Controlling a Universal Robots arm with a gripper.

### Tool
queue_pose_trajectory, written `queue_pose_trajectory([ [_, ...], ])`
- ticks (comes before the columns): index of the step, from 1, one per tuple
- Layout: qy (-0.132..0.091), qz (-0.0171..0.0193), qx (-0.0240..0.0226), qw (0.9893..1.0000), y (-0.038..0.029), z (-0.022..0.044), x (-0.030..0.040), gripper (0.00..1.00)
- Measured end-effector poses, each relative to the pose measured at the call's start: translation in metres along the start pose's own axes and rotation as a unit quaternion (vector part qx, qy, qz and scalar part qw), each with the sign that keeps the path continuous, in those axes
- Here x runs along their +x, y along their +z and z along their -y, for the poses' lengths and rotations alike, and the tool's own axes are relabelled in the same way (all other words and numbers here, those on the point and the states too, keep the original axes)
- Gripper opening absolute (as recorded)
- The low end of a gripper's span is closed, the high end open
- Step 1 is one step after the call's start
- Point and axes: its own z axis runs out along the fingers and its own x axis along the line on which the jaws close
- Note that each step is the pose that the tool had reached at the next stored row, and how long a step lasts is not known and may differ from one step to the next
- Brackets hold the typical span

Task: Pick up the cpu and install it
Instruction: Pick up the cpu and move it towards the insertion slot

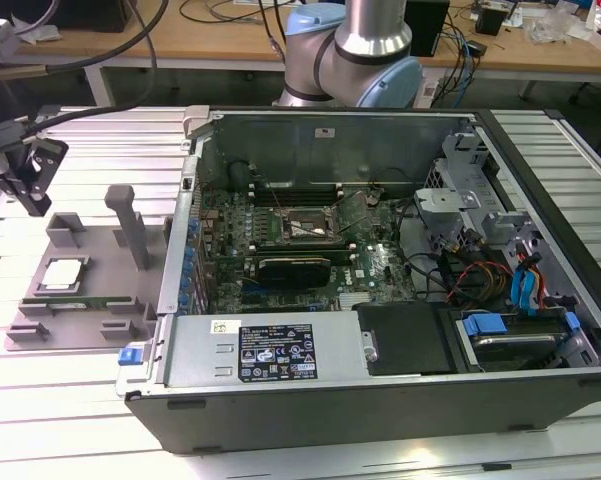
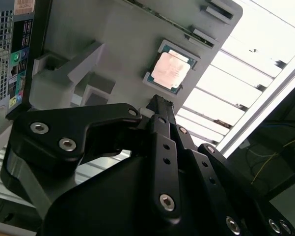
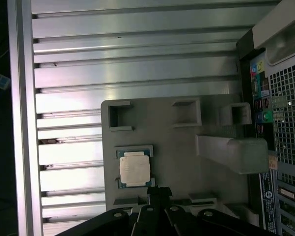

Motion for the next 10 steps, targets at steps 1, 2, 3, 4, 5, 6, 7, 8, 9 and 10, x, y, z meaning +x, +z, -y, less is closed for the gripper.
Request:
queue_pose_trajectory([
  [1,0.0,0.0001,0.0,1.0,0.0005,0.0001,0.0008,0.11],
  [2,0.0,0.0,0.0,1.0,0.0009,0.0002,0.0019,0.11],
  [3,0.0,0.0001,-0.0001,1.0,0.0011,0.0002,0.0022,0.11],
  [4,0.0,0.0001,-0.0001,1.0,0.0014,0.0003,0.0025,0.11],
  [5,0.0,0.0,0.0,1.0,0.0017,0.0003,0.0029,0.11],
  [6,0.0,0.0,0.0,1.0,0.0019,0.0003,0.0032,0.11],
  [7,0.0,0.0,0.0,1.0,0.0024,0.0004,0.0036,0.11],
  [8,0.0,0.0,0.0,1.0,0.0031,0.0004,0.0044,0.11],
  [9,0.0,0.0,0.0,1.0,0.0035,0.0005,0.0047,0.11],
  [10,0.0,-0.0001,0.0001,1.0,0.0038,0.0006,0.0049,0.11],
])
